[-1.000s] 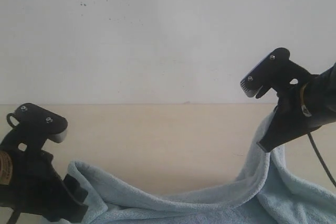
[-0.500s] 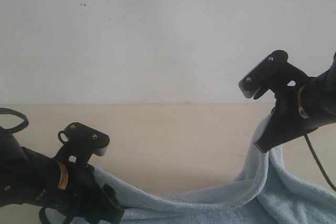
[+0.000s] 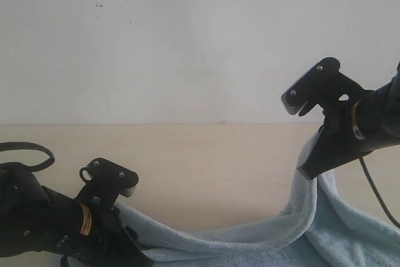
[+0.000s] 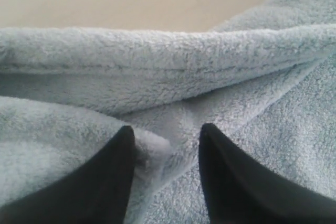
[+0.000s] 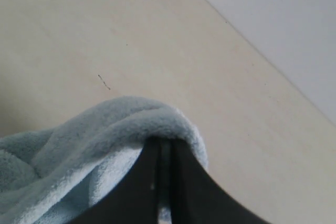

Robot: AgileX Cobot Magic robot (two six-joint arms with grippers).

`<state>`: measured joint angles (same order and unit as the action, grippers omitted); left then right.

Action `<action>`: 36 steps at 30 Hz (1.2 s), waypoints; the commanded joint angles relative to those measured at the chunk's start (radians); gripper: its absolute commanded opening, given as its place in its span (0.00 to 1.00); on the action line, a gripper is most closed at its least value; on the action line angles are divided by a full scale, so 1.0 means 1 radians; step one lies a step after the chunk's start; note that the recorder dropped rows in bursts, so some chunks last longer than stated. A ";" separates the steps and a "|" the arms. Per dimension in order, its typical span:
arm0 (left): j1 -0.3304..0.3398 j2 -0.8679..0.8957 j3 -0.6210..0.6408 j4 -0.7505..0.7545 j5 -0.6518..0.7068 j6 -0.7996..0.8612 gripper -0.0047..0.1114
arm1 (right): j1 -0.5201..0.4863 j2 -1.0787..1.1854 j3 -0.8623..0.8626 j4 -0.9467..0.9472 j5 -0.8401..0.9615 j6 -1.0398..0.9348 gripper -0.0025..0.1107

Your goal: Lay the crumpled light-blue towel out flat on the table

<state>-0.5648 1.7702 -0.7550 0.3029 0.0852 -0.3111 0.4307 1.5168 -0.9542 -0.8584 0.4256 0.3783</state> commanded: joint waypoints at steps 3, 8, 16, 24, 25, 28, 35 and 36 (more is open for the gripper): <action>-0.004 0.036 -0.007 -0.007 -0.043 -0.010 0.34 | -0.003 0.001 -0.005 -0.004 -0.015 0.004 0.02; -0.004 0.042 -0.007 -0.007 -0.035 -0.010 0.23 | -0.003 0.001 -0.005 -0.004 -0.010 0.004 0.02; -0.004 -0.022 -0.007 0.063 0.046 -0.010 0.08 | -0.003 0.001 -0.005 0.000 0.006 0.004 0.02; -0.004 -0.144 -0.007 0.135 0.160 -0.010 0.08 | -0.003 0.001 -0.005 0.005 0.011 0.004 0.02; -0.004 -0.158 -0.007 0.135 0.150 -0.006 0.08 | -0.003 0.001 -0.005 0.005 0.011 0.004 0.02; -0.004 -0.165 -0.007 0.135 0.125 0.002 0.21 | -0.003 0.001 -0.005 0.005 0.002 0.004 0.02; -0.004 -0.046 -0.007 0.078 0.052 -0.048 0.43 | -0.003 0.001 -0.005 0.010 -0.015 0.004 0.02; -0.004 -0.031 -0.007 0.078 0.025 -0.050 0.41 | -0.003 0.001 -0.005 0.010 -0.017 0.004 0.02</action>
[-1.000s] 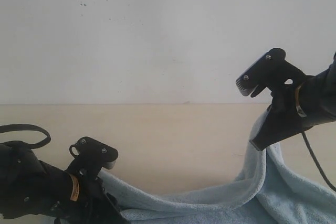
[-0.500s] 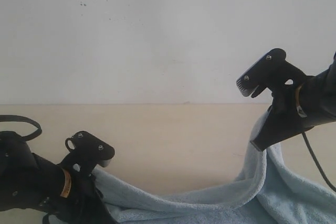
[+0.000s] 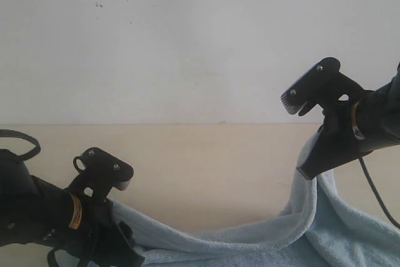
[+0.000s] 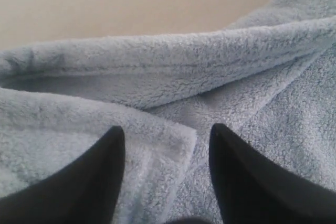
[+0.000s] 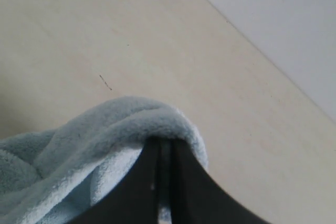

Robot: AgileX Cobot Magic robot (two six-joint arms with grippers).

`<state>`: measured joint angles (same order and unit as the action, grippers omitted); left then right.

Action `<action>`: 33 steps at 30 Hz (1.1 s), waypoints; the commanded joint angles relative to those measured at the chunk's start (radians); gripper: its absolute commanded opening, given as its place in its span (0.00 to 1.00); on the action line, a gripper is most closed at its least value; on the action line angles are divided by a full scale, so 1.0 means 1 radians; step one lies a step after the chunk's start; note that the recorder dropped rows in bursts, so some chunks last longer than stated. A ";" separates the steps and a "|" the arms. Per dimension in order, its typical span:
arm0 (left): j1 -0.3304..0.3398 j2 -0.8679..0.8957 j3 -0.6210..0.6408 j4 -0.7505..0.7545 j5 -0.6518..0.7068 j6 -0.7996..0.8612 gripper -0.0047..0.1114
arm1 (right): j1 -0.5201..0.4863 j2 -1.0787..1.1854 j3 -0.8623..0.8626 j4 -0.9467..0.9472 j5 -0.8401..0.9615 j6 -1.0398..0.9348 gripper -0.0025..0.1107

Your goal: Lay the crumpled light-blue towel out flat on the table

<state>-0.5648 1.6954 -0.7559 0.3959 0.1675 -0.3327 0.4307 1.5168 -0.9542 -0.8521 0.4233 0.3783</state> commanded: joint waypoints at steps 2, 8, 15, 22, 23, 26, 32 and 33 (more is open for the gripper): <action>-0.004 0.054 -0.006 -0.015 -0.070 -0.030 0.40 | -0.003 0.001 -0.005 0.004 -0.017 0.004 0.02; -0.004 0.102 -0.028 -0.015 -0.067 -0.030 0.40 | -0.003 0.001 -0.005 0.005 -0.031 0.004 0.02; -0.004 0.111 -0.028 -0.015 -0.044 -0.030 0.36 | -0.003 0.001 -0.005 0.005 -0.037 0.015 0.02; -0.004 0.115 -0.028 -0.015 -0.021 -0.037 0.22 | -0.003 0.001 -0.005 0.010 -0.038 0.015 0.02; -0.004 0.115 -0.028 -0.015 -0.019 -0.037 0.19 | -0.003 0.001 -0.005 0.009 -0.036 0.015 0.02; -0.004 0.115 -0.028 -0.015 -0.019 -0.037 0.08 | -0.003 0.001 -0.005 0.012 -0.030 0.018 0.02; -0.004 0.070 -0.028 -0.009 0.002 -0.037 0.08 | -0.003 -0.014 -0.005 0.012 -0.016 0.026 0.02; -0.004 0.050 -0.028 -0.009 0.011 -0.037 0.08 | -0.003 -0.018 -0.005 0.012 -0.016 0.026 0.02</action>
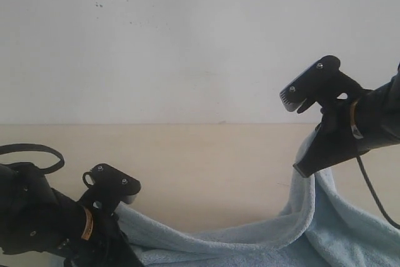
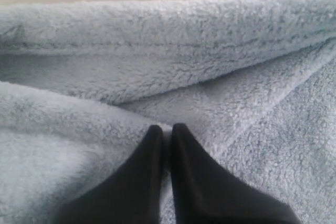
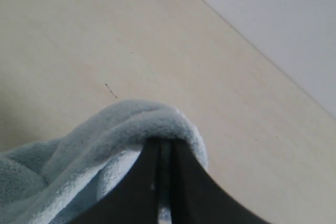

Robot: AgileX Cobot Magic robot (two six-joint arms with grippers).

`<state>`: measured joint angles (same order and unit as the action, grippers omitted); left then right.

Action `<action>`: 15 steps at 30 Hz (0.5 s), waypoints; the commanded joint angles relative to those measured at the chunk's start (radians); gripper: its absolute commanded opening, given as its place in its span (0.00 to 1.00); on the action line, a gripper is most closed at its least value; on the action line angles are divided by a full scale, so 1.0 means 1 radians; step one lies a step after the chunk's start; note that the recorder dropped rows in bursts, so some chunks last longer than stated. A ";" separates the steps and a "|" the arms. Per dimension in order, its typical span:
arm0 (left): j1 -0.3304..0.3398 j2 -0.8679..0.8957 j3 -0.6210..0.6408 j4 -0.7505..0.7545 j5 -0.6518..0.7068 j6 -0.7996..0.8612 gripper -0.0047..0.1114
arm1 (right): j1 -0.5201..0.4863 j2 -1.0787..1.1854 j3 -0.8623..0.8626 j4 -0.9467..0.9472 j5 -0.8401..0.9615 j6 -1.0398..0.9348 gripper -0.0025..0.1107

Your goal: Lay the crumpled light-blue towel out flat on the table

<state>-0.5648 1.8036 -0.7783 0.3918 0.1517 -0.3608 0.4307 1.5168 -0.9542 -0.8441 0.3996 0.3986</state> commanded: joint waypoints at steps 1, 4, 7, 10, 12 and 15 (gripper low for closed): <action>-0.004 -0.082 -0.005 0.002 0.034 -0.009 0.08 | -0.003 -0.020 -0.005 0.004 0.008 0.006 0.02; -0.004 -0.160 -0.005 0.021 0.069 -0.009 0.08 | -0.003 -0.022 -0.005 0.010 0.012 0.006 0.02; -0.004 -0.227 -0.005 0.053 0.123 -0.009 0.08 | -0.003 -0.024 -0.005 0.027 0.017 0.006 0.02; -0.004 -0.279 -0.005 0.096 0.198 -0.009 0.08 | -0.003 -0.033 -0.005 0.030 0.017 0.006 0.02; -0.004 -0.308 -0.005 0.128 0.243 -0.009 0.08 | -0.003 -0.036 -0.005 0.032 0.026 0.006 0.02; -0.004 -0.359 -0.005 0.179 0.325 -0.034 0.08 | -0.003 -0.050 -0.005 0.031 0.040 0.006 0.02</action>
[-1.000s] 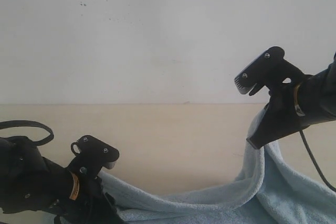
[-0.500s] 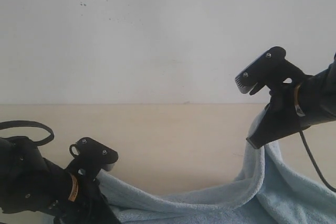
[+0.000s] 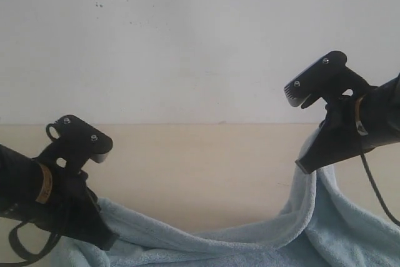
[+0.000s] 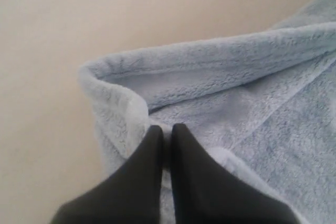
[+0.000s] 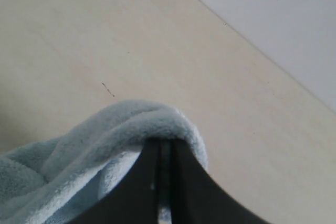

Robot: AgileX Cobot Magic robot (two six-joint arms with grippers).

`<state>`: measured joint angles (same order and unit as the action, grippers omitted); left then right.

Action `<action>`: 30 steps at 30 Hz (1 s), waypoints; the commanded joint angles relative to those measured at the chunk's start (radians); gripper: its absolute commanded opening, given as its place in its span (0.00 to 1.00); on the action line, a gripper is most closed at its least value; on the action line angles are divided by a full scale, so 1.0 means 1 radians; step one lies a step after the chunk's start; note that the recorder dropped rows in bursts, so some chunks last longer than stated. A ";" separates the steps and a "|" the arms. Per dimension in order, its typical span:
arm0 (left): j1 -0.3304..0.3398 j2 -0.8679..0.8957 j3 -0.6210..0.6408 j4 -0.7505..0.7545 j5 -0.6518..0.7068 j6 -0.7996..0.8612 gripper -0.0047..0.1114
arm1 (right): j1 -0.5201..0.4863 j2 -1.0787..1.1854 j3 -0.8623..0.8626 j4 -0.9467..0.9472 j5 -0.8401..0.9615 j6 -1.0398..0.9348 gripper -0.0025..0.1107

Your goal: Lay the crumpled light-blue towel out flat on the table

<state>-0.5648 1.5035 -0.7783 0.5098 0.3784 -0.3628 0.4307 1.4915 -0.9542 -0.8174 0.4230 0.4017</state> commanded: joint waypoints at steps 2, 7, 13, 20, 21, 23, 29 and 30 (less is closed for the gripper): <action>-0.004 -0.104 -0.001 0.098 0.137 -0.054 0.08 | -0.003 -0.044 -0.005 0.000 0.023 0.003 0.02; -0.004 -0.245 0.001 0.115 0.255 -0.060 0.08 | -0.003 -0.113 -0.005 -0.002 0.090 0.006 0.02; -0.004 -0.464 0.001 0.115 0.388 -0.038 0.08 | -0.003 -0.236 -0.005 -0.006 0.161 0.006 0.02; -0.004 -0.746 0.001 0.085 0.515 0.011 0.08 | -0.003 -0.445 -0.005 -0.003 0.267 0.006 0.02; -0.004 -0.784 0.001 0.073 0.539 0.024 0.08 | -0.003 -0.476 -0.005 0.000 0.283 0.000 0.02; -0.004 -0.845 0.001 0.046 0.586 0.052 0.08 | -0.003 -0.530 -0.005 0.005 0.306 -0.014 0.02; -0.004 -0.961 0.001 -0.109 0.691 0.181 0.08 | -0.003 -0.657 -0.005 0.154 0.348 -0.164 0.02; -0.004 -0.961 0.001 -0.142 0.693 0.207 0.08 | -0.003 -0.666 -0.005 0.174 0.353 -0.184 0.02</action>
<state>-0.5648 0.5580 -0.7783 0.4660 1.0382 -0.2254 0.4307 0.8553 -0.9542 -0.7052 0.7575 0.2863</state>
